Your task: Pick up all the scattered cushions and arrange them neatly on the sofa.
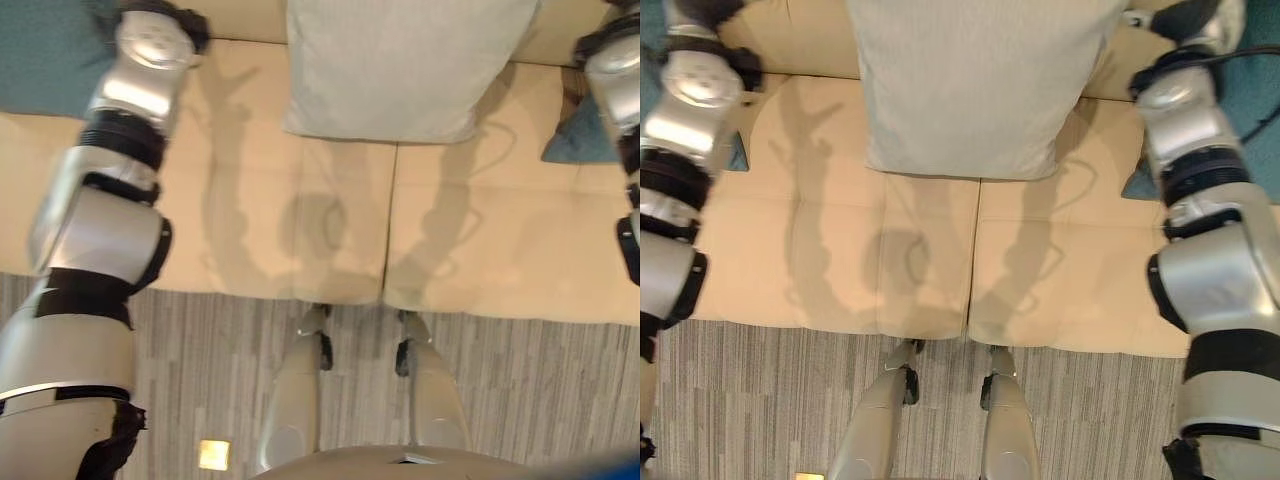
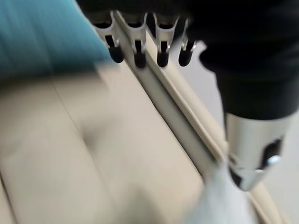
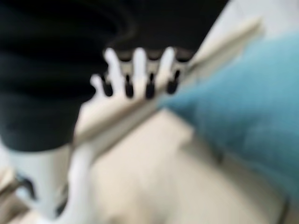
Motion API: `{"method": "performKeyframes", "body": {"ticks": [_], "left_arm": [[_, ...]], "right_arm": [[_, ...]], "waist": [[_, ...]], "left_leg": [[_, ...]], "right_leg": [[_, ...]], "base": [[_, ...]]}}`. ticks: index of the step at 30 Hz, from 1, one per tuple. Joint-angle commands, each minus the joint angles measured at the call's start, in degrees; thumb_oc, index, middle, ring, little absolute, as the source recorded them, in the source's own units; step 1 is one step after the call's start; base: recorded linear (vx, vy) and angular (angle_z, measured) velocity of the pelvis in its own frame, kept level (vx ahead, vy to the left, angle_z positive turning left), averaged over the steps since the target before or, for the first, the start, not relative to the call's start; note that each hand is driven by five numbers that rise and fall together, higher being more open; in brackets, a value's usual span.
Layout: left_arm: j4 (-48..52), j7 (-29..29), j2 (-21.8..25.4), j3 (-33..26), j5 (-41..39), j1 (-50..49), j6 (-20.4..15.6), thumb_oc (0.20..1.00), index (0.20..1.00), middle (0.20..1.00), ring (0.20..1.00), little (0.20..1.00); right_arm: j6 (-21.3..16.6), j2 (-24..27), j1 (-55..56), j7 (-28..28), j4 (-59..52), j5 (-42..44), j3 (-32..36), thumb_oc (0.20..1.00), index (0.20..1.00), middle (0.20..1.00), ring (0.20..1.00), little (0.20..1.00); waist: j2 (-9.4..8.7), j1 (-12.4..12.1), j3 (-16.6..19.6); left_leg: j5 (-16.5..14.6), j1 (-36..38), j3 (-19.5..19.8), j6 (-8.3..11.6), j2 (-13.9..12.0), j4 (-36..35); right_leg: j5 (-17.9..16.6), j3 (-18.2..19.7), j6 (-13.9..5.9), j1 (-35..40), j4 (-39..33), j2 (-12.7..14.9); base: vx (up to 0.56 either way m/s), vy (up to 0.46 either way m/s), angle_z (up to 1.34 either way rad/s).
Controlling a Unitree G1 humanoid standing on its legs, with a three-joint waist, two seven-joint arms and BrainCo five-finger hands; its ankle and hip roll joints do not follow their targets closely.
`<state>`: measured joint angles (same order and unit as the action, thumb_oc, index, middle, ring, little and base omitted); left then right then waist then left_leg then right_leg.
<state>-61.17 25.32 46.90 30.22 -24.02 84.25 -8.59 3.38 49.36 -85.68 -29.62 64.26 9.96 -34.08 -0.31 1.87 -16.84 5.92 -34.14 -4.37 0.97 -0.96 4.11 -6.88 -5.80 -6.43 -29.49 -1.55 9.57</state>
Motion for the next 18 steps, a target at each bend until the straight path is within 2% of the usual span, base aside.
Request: {"method": "performKeyframes", "body": {"ticks": [1,2,3,5,7,8,11,12,13,14,17,18], "left_arm": [[-0.65,-0.03,-0.5,-0.94,0.54,-3.03,-2.46,1.0,1.0,1.0,1.0,1.0],[0.44,-0.1,0.31,-1.6,0.86,-4.66,-2.57,1.0,1.0,1.0,1.0,1.0],[6.03,-0.44,2.7,-4.16,2.02,-10.28,-3.28,1.0,1.0,1.0,1.0,1.0],[12.04,-1.31,4.49,-7.31,3.46,-17.58,-3.88,1.0,1.0,1.0,1.0,1.0],[24.28,-3.18,5.61,-16.12,5.58,-34.64,-4.49,1.0,1.0,1.0,1.0,1.0],[27.18,-4.01,4.98,-18.36,6.04,-39.68,-4.77,1.0,1.0,1.0,1.0,1.0],[35.42,-6.9,1.67,-25.14,7.63,-55.36,-4.59,1.0,1.0,1.0,1.0,1.0],[39.55,-8.92,-1.0,-28.24,10.25,-64.47,-4.15,1.0,1.0,1.0,1.0,1.0],[41.06,-10.38,-3.06,-29.46,11.13,-68.84,-3.67,1.0,1.0,1.0,1.0,1.0],[41.43,-10.43,-3.09,-29.54,11.2,-69.3,-3.55,1.0,1.0,1.0,1.0,1.0],[40.27,-14.03,-9.61,-31.62,13.32,-80.18,-1.97,1.0,1.0,1.0,1.0,1.0],[37.68,-16.43,-13.27,-31.7,14.87,-84.86,-0.74,1.0,1.0,1.0,1.0,1.0]], "right_arm": [[-3.59,0.61,4.32,-1.5,-2.02,2.12,2.24,1.0,1.0,1.0,1.0,1.0],[-3.75,1.74,6.01,-1.19,-3.21,2.29,3.24,1.0,1.0,1.0,1.0,1.0],[-4.22,5.74,11.34,-0.15,-7.58,1.71,5.61,1.0,1.0,1.0,1.0,1.0],[-4.98,8.65,19.21,1.4,-12.53,0.59,9.51,1.0,1.0,1.0,1.0,1.0],[-6.27,10.14,38.14,4.19,-23.29,-1.76,20.31,1.0,1.0,1.0,1.0,1.0],[-7.02,9.89,43.11,5.39,-25.55,-1.98,23.37,1.0,1.0,1.0,1.0,1.0],[-8.04,7.69,59.61,9.36,-31.71,-3.95,32.15,1.0,1.0,1.0,1.0,1.0],[-8.83,5.36,67.11,11.54,-34.75,-5.04,36.39,1.0,1.0,1.0,1.0,1.0],[-9.11,2.88,71.37,12.59,-35.79,-5.94,38.11,1.0,1.0,1.0,1.0,1.0],[-9.04,2.78,71.97,12.64,-36.17,-6.04,38.38,1.0,1.0,1.0,1.0,1.0],[-9.26,-3.79,78.33,14.78,-34.74,-8.35,40.55,1.0,1.0,1.0,1.0,1.0],[-8.75,-8.09,81.21,15.94,-32.15,-10.4,40.7,1.0,1.0,1.0,1.0,1.0]], "waist": [[-1.03,-0.85,5.37],[-1.11,-0.85,5.56],[-1.2,-0.75,6.06],[-1.34,-0.64,6.59],[-1.78,-0.46,7.47],[-1.9,-0.42,7.71],[-2.46,-0.64,8.65],[-2.6,-0.68,9.15],[-2.61,-0.74,9.31],[-2.63,-0.79,9.39],[-2.59,-1.18,10.07],[-2.3,-1.22,10.67]], "left_leg": [[-8.59,2.98,0.68,2.94,1.69,5.05],[-8.59,3.65,0.72,2.96,1.65,4.76],[-8.53,5.51,0.54,3.09,1.72,4.01],[-8.46,7.98,0.37,3.11,1.61,2.77],[-8.27,11.62,0.36,3.01,1.52,1.29],[-8.3,12.54,0.32,2.99,1.39,1.09],[-8.59,16.94,0.66,3.08,0.96,-0.23],[-8.67,18.82,0.58,3.09,0.68,-0.69],[-8.64,19.88,0.64,3.05,0.57,-1.07],[-8.63,20.14,0.66,3.06,0.56,-1.19],[-8.52,22.91,0.59,2.68,0.53,-2.22],[-8.31,24.74,0.51,2.43,0.42,-3.28]], "right_leg": [[-0.87,0.29,-4.59,1.51,1.9,2.08],[-0.83,0.24,-4.61,2.09,1.67,2.06],[-0.9,-0.2,-4.73,4.02,0.82,2.04],[-0.78,-0.42,-4.7,6.12,0.21,1.91],[-0.5,-1.09,-4.67,9.71,-0.6,1.93],[-0.29,-1.31,-4.68,10.71,-0.82,1.91],[0.53,-2.1,-4.63,15.05,-1.91,1.88],[0.83,-2.49,-4.6,16.84,-2.37,1.73],[0.99,-2.67,-4.63,17.85,-2.63,1.63],[1.01,-2.7,-4.63,18.1,-2.72,1.62],[1.62,-2.94,-4.49,20.48,-2.83,1.2],[2.06,-3.03,-4.3,21.91,-2.81,0.85]], "base": [[0.07,0.0,-0.02],[0.09,-0.011,-0.03],[0.08,-0.003,-0.05],[0.11,-0.026,-0.03],[0.13,-0.053,0.0],[0.12,-0.045,-0.01],[0.13,-0.057,0.0],[0.11,-0.062,-0.05],[0.08,-0.046,-0.01],[0.04,-0.031,0.04],[0.04,-0.033,0.02],[0.03,-0.032,-0.01]]}}
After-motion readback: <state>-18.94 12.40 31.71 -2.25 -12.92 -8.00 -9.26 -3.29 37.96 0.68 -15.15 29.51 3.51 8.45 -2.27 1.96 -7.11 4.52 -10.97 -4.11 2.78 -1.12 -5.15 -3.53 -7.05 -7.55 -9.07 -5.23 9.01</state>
